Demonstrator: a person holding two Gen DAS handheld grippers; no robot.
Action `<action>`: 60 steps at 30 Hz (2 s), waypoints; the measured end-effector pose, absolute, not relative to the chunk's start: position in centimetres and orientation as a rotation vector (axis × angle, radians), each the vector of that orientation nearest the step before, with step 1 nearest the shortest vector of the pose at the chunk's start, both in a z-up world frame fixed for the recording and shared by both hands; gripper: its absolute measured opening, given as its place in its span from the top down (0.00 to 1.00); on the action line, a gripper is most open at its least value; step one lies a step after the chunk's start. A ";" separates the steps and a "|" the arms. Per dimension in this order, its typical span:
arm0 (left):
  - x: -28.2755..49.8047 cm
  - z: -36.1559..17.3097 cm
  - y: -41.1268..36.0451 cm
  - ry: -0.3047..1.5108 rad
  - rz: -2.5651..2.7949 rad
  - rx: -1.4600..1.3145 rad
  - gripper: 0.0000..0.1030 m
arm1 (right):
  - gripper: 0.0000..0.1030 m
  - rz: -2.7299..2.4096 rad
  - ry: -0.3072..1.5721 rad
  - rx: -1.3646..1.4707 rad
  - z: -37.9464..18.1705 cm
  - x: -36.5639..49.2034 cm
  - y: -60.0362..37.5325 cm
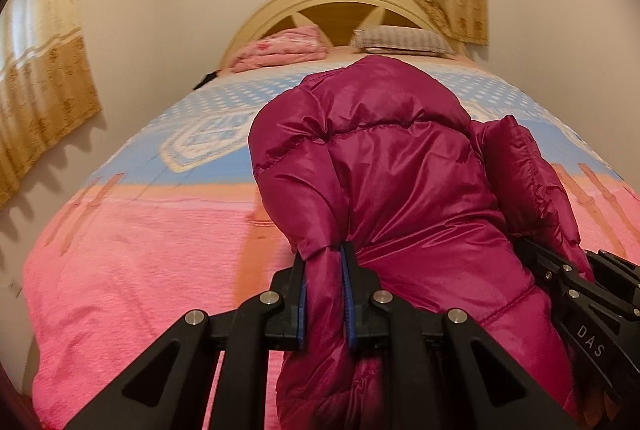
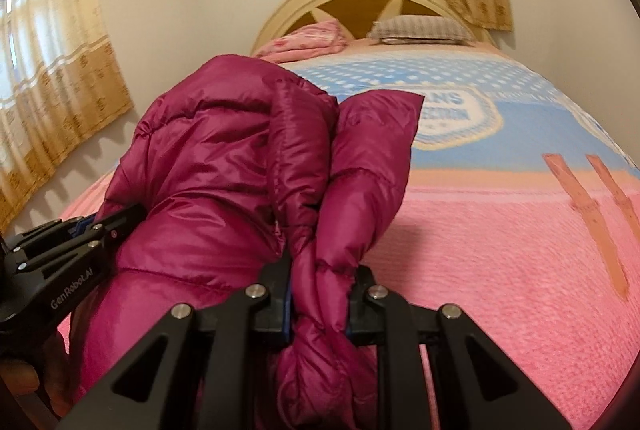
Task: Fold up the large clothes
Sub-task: 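Hold the jacket bundle with the right tool while the left tool grips its end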
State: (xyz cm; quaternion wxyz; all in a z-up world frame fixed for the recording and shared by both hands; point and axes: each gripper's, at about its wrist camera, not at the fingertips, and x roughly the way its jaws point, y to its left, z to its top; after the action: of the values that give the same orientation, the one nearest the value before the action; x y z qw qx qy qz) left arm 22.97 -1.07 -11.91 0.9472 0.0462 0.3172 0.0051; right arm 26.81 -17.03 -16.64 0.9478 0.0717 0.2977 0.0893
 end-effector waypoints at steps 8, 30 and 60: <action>22.5 -11.5 4.3 0.640 0.095 0.061 0.86 | 0.81 0.271 0.608 0.091 -16.4 28.5 -13.2; 20.5 -12.5 14.4 0.651 0.263 -0.018 0.86 | 0.81 0.437 0.637 -0.013 -17.4 29.8 -6.2; 22.3 -17.5 16.2 0.746 0.263 -0.032 0.86 | 0.81 0.440 0.733 -0.013 -20.2 31.2 -4.8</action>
State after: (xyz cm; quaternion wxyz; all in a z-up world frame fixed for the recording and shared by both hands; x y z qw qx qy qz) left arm 22.31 16.24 -17.48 0.9227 -0.0158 0.3633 0.1281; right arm 31.20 -4.76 -20.15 0.9101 -0.0065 0.3553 0.2132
